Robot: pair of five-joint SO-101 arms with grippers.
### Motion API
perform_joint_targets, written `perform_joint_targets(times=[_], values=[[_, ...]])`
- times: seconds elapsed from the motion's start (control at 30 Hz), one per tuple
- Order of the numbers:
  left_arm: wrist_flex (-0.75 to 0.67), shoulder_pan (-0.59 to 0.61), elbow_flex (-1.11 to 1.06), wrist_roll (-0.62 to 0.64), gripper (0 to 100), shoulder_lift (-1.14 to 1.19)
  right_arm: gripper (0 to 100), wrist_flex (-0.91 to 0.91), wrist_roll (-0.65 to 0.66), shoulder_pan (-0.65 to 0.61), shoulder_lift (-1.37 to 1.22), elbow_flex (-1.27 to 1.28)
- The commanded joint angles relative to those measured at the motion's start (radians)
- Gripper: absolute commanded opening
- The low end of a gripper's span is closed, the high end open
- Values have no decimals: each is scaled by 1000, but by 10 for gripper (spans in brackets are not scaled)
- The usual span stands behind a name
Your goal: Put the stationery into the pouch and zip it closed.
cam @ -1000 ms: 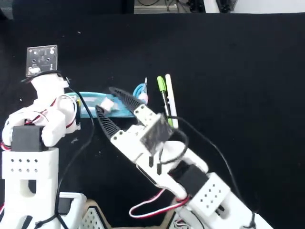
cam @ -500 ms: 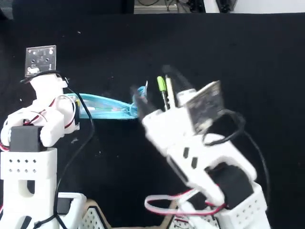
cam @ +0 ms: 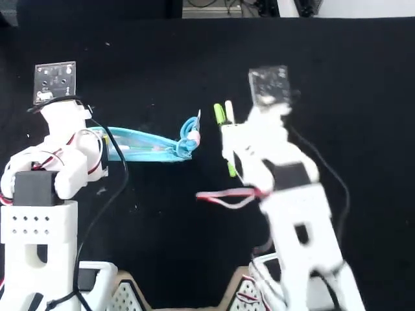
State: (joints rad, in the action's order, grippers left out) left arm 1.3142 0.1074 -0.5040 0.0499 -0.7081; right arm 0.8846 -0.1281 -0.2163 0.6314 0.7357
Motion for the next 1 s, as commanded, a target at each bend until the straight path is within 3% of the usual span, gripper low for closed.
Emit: perform_joint_targets(times=[0.0,0.43,0.77,0.87,0.97], values=[[-5,1,-62,3,30,11,189,-20,-9,37,-249,-159],[-5,1,-62,2,30,11,220,-20,-2,98,-1020,-776],[-3,1,-62,2,30,11,218,-20,138,147,-1267,-970],[-3,1,-62,2,30,11,162,5,141,187,-1279,-983],[-3,1,-62,2,30,11,35,41,201,210,-1276,-984]])
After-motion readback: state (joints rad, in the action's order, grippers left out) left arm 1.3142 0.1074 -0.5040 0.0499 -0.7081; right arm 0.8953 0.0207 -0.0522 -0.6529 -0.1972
